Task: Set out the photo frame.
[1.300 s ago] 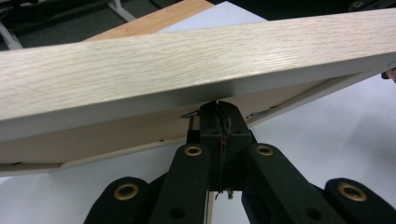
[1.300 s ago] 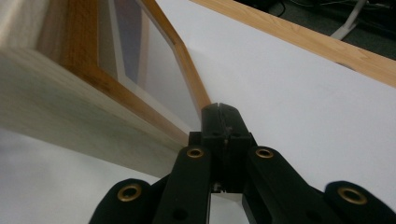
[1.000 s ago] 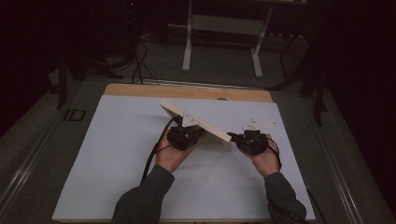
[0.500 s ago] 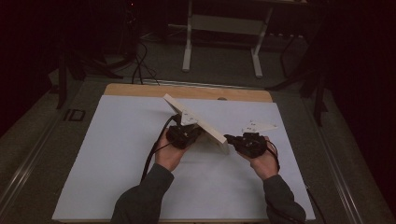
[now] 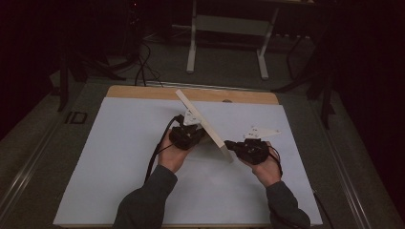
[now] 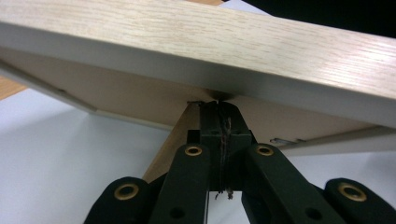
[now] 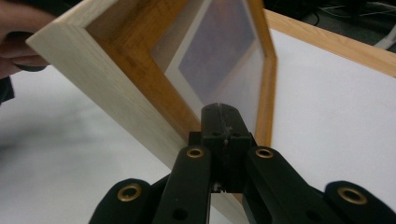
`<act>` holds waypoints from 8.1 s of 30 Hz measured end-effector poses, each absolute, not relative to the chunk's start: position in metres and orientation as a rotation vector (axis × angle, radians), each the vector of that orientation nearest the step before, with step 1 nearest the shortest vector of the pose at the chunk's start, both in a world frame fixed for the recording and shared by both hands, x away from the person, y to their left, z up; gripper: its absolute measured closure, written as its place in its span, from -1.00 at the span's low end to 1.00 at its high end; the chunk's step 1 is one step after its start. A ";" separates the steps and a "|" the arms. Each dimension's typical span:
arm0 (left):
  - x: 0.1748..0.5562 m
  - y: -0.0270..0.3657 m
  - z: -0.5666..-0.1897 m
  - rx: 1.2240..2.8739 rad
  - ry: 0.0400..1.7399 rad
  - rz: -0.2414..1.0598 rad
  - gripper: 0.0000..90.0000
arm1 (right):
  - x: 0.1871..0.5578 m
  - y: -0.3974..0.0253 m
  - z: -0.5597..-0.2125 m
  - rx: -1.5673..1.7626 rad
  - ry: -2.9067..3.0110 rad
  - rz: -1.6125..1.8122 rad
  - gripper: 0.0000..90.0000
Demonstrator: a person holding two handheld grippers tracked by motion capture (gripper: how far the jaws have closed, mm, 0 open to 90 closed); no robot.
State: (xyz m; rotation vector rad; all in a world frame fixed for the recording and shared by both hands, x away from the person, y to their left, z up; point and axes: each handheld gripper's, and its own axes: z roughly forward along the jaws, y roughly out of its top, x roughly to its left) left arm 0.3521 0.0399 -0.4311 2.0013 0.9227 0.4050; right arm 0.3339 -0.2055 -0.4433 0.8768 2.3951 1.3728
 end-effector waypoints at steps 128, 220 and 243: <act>0.382 0.090 -0.418 1.908 0.892 0.264 0.36 | 0.330 -0.182 -0.459 0.839 2.444 1.353 0.70; 0.350 0.067 -0.420 1.832 0.996 0.312 0.50 | 0.332 -0.227 -0.463 0.979 2.350 1.355 0.58; 0.325 0.057 -0.437 1.617 1.080 0.523 0.51 | 0.334 -0.232 -0.461 0.997 2.325 1.358 0.58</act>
